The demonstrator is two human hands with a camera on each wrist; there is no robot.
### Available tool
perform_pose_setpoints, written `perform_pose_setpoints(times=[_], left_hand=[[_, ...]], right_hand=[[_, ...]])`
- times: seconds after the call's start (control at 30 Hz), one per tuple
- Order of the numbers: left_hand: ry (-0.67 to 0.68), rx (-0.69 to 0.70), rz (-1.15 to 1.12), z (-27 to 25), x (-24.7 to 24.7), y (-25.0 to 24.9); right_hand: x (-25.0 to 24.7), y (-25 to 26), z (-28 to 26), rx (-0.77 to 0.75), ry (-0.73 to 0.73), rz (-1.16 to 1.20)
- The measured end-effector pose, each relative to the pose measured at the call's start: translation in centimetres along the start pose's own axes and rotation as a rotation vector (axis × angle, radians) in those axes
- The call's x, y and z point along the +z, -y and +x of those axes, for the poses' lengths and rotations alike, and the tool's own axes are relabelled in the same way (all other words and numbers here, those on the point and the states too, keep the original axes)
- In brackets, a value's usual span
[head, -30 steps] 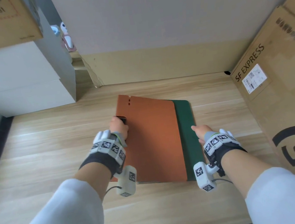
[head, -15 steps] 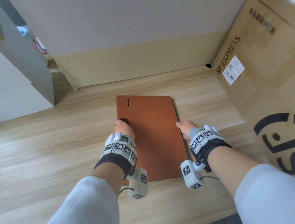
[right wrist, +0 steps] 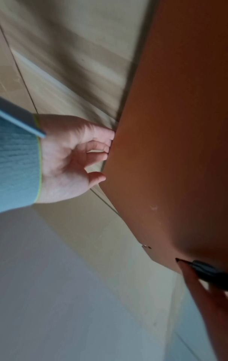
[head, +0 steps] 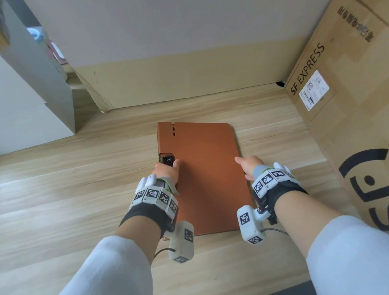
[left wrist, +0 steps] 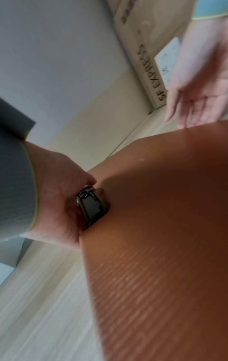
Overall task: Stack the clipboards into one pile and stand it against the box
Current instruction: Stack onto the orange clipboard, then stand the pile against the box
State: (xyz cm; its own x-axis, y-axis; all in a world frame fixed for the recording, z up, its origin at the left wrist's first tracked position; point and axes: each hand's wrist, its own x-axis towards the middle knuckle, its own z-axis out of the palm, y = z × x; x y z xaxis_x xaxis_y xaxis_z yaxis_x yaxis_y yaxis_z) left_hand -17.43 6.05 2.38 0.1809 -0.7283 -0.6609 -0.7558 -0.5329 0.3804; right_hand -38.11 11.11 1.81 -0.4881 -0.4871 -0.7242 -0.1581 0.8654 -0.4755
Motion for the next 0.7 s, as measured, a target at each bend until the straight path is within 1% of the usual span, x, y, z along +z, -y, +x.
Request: perform_pose_setpoints(times=[0.13,0.23,0.33,0.47,0.57,0.67,0.7], left_hand=[[0.079,0.033,-0.012,0.9,-0.8,0.6],[0.097,0.051,0.009,1.5,-1.0,1.0],[0.110,0.047,0.017,1.9,-0.9,1.2],[0.140,0.066,-0.058,2.1,-1.3,1.9],[0.213,0.107,-0.181,2.8,-1.6,2.9],[0.353,0.132,-0.346,2.6,-2.7,3.7],[0.379,0.137,-0.379,2.4,-3.4,3.7]], right_hand=[[0.3,0.4,0.1,0.031,0.032,0.067],[0.7,0.6,0.3,0.041,0.068,0.116],[1.4,0.5,0.7,0.053,0.015,0.178],[2.1,0.6,0.4,0.072,-0.074,0.200],[2.3,0.8,0.4,-0.010,-0.107,0.286],[2.7,1.4,0.2,-0.130,-0.103,0.367],[2.7,1.9,-0.2,-0.170,-0.101,0.396]])
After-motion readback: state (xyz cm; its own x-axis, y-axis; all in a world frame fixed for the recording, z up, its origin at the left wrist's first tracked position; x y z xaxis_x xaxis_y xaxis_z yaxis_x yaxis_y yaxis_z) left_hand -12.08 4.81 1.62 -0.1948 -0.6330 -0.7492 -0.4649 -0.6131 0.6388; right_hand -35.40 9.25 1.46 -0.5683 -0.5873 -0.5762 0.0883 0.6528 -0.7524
